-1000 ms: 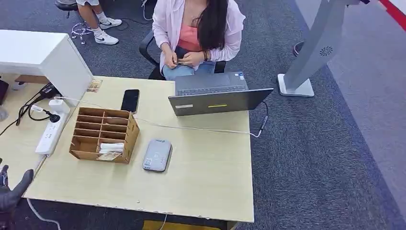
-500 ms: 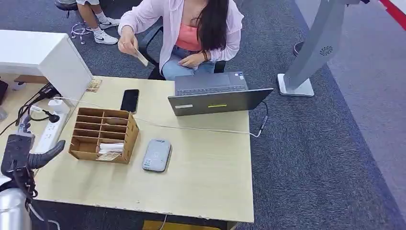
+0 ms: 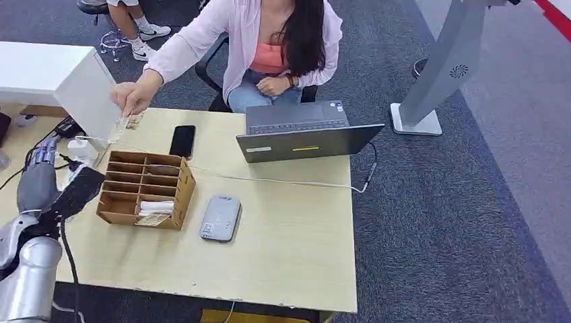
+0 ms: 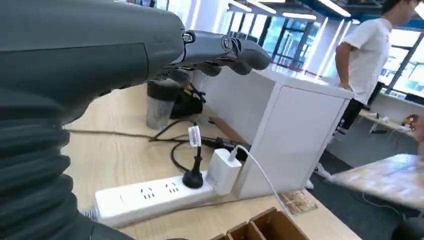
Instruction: Pass the card to the sensor for recognition and then transmit it.
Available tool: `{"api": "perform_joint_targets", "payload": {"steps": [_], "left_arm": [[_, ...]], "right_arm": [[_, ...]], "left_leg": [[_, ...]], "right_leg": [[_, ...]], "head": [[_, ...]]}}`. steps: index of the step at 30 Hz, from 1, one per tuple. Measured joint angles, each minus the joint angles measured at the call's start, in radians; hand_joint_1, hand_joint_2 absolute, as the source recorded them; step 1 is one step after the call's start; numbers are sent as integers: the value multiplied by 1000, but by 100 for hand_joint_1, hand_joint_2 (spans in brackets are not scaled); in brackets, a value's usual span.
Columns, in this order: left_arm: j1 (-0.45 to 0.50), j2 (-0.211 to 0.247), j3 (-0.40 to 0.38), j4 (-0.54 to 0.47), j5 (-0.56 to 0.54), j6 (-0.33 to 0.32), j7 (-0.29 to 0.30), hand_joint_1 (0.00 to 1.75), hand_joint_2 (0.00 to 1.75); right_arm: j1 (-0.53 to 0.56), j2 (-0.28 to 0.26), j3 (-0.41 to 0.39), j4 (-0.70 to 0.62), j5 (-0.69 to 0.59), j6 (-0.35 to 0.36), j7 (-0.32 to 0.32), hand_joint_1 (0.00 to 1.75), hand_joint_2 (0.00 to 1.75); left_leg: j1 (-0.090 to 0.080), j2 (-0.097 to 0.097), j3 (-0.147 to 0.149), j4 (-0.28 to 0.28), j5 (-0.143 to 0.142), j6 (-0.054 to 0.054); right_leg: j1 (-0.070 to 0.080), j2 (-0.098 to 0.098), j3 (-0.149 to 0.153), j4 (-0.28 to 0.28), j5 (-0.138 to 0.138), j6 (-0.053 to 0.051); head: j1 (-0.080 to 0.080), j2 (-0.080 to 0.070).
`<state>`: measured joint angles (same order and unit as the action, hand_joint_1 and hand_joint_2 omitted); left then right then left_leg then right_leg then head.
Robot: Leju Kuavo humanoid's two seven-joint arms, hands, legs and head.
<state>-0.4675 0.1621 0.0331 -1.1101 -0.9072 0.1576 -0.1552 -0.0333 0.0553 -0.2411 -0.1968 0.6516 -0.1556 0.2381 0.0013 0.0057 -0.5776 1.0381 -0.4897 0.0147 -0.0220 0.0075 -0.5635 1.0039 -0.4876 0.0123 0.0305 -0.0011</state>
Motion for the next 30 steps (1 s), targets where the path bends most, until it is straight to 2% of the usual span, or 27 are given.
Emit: {"api": "perform_joint_targets", "payload": {"steps": [6, 11, 23, 30], "left_arm": [[40, 21, -69, -41, -154, 108, 50, 0, 175], [47, 34, -120, -45, -285, 186, 87, 0, 175], [47, 37, -154, -45, -301, 193, 98, 0, 175], [39, 30, -171, -45, -298, 172, 96, 0, 175]], "right_arm": [[0, -2, 0, 3, 53, 14, 29, 0, 0], [0, -8, 1, 5, 116, 47, 28, 0, 0], [0, -14, 5, 8, 135, 55, 29, 0, 0], [0, -15, 5, 10, 154, 56, 23, 0, 0]], "left_leg": [[0, 0, 0, 0, 0, 0], [0, -1, 0, 0, 0, 0], [0, -1, 0, 0, 0, 0], [0, -1, 0, 0, 0, 0]], "right_leg": [[0, 0, 0, 0, 0, 0], [0, -1, 0, 0, 0, 0], [0, -1, 0, 0, 0, 0], [0, -1, 0, 0, 0, 0]], "head": [[0, 0], [0, 0], [0, 0], [0, 0]]}}
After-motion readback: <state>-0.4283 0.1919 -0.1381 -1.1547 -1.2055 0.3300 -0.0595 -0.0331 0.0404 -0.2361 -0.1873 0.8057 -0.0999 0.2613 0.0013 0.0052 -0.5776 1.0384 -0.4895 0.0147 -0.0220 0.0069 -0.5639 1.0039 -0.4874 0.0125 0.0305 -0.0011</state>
